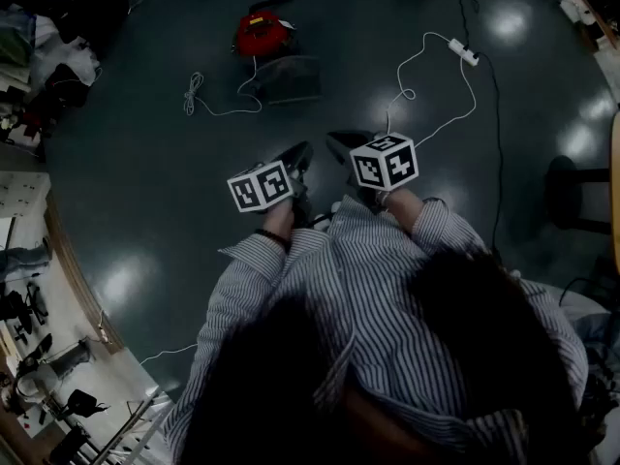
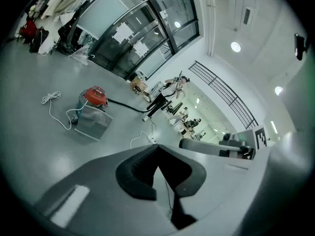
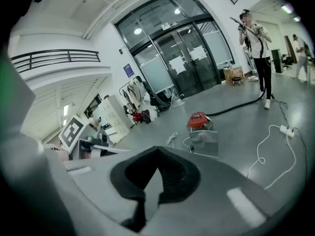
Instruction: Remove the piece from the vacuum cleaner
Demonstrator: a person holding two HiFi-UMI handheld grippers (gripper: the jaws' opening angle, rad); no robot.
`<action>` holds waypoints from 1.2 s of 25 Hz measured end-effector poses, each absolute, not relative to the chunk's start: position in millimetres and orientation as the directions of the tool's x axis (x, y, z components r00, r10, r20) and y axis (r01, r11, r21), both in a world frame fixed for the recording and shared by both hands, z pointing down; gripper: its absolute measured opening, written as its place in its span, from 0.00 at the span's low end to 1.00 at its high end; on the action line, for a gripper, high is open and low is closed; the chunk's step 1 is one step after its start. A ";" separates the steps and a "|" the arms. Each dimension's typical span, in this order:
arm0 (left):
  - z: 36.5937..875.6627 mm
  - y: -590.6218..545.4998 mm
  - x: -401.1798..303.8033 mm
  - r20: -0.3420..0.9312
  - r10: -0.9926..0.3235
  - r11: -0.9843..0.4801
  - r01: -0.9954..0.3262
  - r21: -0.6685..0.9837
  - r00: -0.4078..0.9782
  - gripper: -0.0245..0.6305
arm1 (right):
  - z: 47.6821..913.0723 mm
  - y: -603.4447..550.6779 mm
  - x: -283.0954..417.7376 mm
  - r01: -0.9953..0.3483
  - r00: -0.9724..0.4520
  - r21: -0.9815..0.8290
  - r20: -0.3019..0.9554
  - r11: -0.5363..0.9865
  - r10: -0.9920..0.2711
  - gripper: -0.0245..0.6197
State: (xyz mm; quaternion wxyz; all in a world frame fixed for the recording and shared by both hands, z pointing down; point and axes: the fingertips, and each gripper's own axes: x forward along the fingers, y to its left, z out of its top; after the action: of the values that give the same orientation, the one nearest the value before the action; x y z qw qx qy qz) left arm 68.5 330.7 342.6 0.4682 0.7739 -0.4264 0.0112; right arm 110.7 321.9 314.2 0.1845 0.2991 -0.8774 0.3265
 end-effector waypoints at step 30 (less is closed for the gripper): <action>347.0 298.1 55.3 0.436 -0.694 -0.148 -0.707 0.692 0.572 0.04 | 324.6 292.5 110.6 -0.616 -0.777 -0.511 0.520 0.600 -0.355 0.04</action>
State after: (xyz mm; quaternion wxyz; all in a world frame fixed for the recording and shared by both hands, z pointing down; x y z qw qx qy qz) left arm 55.3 298.1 347.0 0.4608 0.7576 -0.4623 0.0068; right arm 110.6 292.5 324.6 0.1857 0.2776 -0.8748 0.3508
